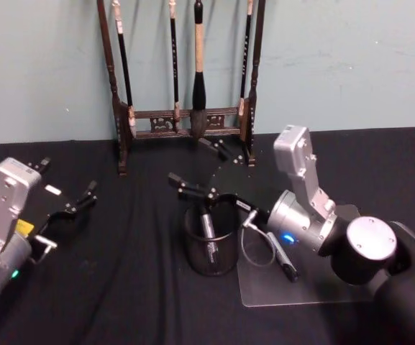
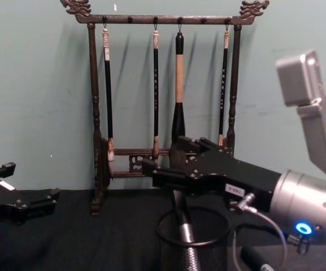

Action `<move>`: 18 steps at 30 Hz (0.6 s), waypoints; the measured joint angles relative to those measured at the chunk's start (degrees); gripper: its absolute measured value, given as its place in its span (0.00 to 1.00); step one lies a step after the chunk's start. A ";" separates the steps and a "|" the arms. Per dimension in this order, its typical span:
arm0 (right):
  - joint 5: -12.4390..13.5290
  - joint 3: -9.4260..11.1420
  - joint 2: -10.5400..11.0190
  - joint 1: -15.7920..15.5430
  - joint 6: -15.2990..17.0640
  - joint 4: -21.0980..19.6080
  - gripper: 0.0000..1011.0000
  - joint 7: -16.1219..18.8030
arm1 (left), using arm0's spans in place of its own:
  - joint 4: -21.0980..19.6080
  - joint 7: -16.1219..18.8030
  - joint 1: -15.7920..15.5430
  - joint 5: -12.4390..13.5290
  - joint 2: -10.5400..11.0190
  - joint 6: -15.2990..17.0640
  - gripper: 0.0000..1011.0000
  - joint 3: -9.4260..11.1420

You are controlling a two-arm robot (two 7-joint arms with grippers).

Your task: Pick up the water-based marker from the table and place it into the pen holder.

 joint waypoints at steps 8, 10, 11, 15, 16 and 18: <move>0.91 2.34 2.38 -3.35 1.71 -5.59 0.99 -3.28 | 0.00 0.00 0.00 0.00 0.00 0.00 1.00 0.00; 0.58 3.86 3.43 -5.56 4.50 -9.29 0.99 -6.96 | 0.00 0.00 0.00 0.00 0.00 0.00 1.00 0.00; 0.55 4.12 3.58 -5.96 4.97 -9.88 0.99 -7.44 | 0.00 0.00 0.00 0.00 0.00 0.00 1.00 0.00; 0.55 5.39 4.32 -7.70 7.00 -12.47 0.99 -9.32 | 0.00 0.00 0.00 0.00 0.00 0.00 1.00 0.00; 0.55 5.59 4.45 -7.99 7.27 -12.87 0.99 -9.58 | 0.00 0.00 0.00 0.00 0.00 0.00 1.00 0.00; -0.18 7.03 5.37 -9.92 8.61 -15.36 0.99 -11.87 | 0.00 0.00 0.00 0.00 0.00 0.00 1.00 0.00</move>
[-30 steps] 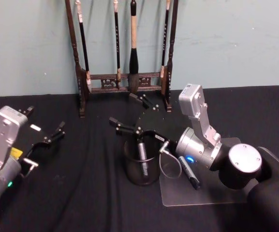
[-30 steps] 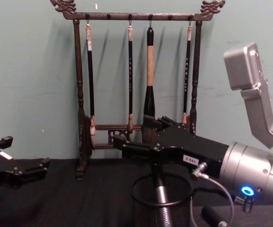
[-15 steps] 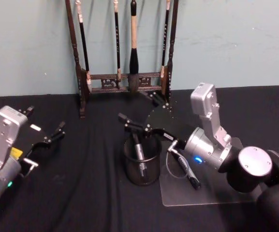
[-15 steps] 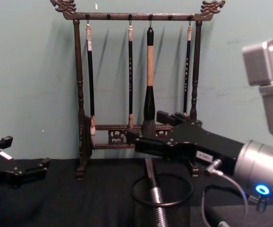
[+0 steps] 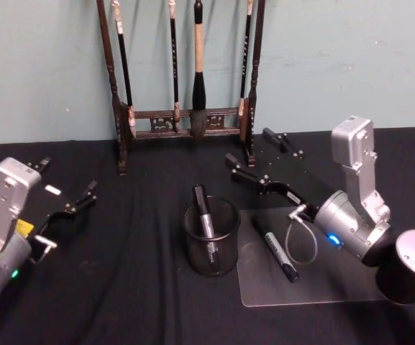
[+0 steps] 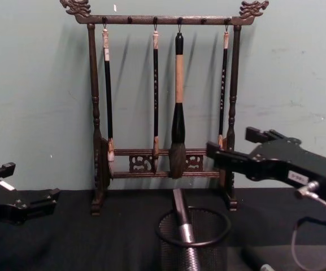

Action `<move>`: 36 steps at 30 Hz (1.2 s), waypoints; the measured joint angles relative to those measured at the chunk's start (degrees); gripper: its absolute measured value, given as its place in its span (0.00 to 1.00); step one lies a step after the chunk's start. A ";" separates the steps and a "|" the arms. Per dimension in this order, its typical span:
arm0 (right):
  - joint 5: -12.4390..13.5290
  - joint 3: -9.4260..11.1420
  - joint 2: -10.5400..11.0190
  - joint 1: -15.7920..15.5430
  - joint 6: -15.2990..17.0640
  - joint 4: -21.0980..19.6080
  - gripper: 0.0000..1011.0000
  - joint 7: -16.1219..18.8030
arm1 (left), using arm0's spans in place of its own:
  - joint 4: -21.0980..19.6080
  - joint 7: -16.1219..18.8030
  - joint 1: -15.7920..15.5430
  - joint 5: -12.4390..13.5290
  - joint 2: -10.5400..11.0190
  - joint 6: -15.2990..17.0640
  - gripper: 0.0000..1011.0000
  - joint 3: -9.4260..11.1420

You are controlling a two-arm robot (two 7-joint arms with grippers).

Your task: Pick up the water-based marker from the table and place it into the pen holder.

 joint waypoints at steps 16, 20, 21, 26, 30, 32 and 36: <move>-2.69 4.16 1.73 -5.00 5.53 -5.47 0.99 -4.32 | 0.00 0.00 0.00 0.00 0.00 0.00 1.00 0.00; -2.41 4.73 1.69 -5.70 8.75 -6.48 0.99 -4.62 | 0.00 0.00 0.00 0.00 0.00 0.00 1.00 0.00; -2.41 4.73 1.69 -5.70 8.75 -6.48 0.99 -4.62 | 0.00 0.00 0.00 0.00 0.00 0.00 1.00 0.00; -2.64 4.73 1.92 -6.11 16.04 -8.68 0.99 -6.43 | 0.00 0.00 0.00 0.00 0.00 0.00 1.00 0.00; -3.46 4.11 2.30 -6.16 18.98 -9.36 0.99 -6.77 | 0.00 0.00 0.00 0.00 0.00 0.00 1.00 0.00; -3.65 3.89 2.39 -6.16 19.53 -9.41 0.99 -6.72 | 0.00 0.00 0.00 0.00 0.00 0.00 1.00 0.00; -4.25 3.31 2.47 -6.17 21.10 -9.56 0.99 -6.62 | 0.00 0.00 0.00 0.00 0.00 0.00 1.00 0.00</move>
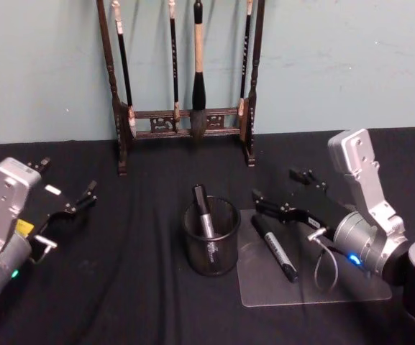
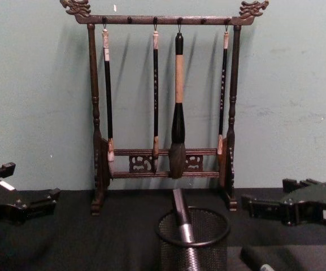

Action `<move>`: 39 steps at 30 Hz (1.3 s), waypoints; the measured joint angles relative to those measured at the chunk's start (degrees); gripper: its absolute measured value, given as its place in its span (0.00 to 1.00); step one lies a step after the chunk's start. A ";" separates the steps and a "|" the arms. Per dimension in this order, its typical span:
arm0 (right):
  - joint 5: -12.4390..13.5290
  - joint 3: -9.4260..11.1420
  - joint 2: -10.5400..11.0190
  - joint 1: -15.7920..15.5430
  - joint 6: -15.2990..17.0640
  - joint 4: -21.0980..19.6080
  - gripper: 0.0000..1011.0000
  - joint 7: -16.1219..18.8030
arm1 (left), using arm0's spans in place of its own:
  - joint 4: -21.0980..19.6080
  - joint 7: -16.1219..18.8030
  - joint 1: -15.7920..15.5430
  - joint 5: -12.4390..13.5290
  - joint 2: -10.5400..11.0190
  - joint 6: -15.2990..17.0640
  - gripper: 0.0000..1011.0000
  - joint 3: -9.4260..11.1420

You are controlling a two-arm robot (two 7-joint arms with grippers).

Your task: Pick up the water-based marker from the table and place it into the pen holder.

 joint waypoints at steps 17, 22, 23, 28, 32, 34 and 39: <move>-3.02 -1.25 -1.00 -0.70 5.31 0.67 0.99 -0.36 | 0.00 0.00 0.00 0.00 0.00 0.00 1.00 0.00; -3.15 -1.38 -1.59 -0.43 5.33 2.47 0.99 -0.01 | 0.00 0.00 0.00 0.00 0.00 0.00 1.00 0.00; -3.15 -1.38 -1.59 -0.43 5.33 2.47 0.99 -0.01 | 0.00 0.00 0.00 0.00 0.00 0.00 1.00 0.00; -3.42 -1.66 -2.19 -0.13 5.37 4.54 0.99 0.43 | 0.00 0.00 0.00 0.00 0.00 0.00 1.00 0.00; -3.39 -1.54 -2.52 -0.13 5.37 5.28 0.99 0.52 | 0.00 0.00 0.00 0.00 0.00 0.00 1.00 0.00; -3.33 -1.46 -2.54 -0.13 5.35 5.58 0.99 0.67 | 0.00 0.00 0.00 0.00 0.00 0.00 1.00 0.00; -3.27 -1.50 -2.44 -0.08 5.27 5.99 0.99 0.92 | 0.00 0.00 0.00 0.00 0.00 0.00 1.00 0.00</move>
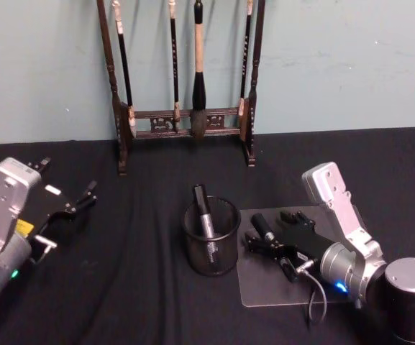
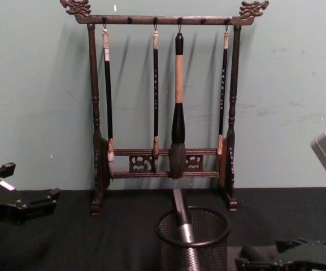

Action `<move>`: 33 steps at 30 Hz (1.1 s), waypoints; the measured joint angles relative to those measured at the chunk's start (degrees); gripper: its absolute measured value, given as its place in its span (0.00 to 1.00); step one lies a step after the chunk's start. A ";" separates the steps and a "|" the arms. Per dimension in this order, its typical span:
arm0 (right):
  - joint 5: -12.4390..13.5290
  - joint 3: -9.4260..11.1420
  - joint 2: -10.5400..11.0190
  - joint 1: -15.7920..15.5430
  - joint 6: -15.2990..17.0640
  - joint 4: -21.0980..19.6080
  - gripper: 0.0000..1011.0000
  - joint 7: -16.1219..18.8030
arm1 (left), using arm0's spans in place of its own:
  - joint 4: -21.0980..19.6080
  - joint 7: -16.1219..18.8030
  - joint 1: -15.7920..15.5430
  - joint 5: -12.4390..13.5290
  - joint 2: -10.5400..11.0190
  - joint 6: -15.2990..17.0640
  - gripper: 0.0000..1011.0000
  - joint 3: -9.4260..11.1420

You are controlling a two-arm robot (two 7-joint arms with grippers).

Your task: Pick up the water-based marker from the table and place it into the pen holder.

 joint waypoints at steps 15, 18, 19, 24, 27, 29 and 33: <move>-0.67 -0.63 0.12 0.09 -0.04 0.75 0.99 0.38 | 0.00 0.00 0.00 0.00 0.00 0.00 1.00 0.00; -0.73 -0.63 0.07 0.05 -0.02 0.95 0.99 0.49 | 0.00 0.00 0.00 0.00 0.00 0.00 1.00 0.00; -0.74 -0.64 0.06 0.06 -0.02 0.99 0.99 0.51 | 0.00 0.00 0.00 0.00 0.00 0.00 1.00 0.00; -0.83 -0.65 -0.04 0.11 -0.03 1.33 0.99 0.53 | 0.00 0.00 0.00 0.00 0.00 0.00 1.00 0.00; -0.91 -0.64 -0.06 0.15 -0.07 1.39 0.99 0.41 | 0.00 0.00 0.00 0.00 0.00 0.00 1.00 0.00; -0.91 -0.64 -0.05 0.16 -0.08 1.39 0.99 0.41 | 0.00 0.00 0.00 0.00 0.00 0.00 1.00 0.00; -0.90 -0.64 -0.04 0.16 -0.09 1.39 0.98 0.41 | 0.00 0.00 0.00 0.00 0.00 0.00 1.00 0.00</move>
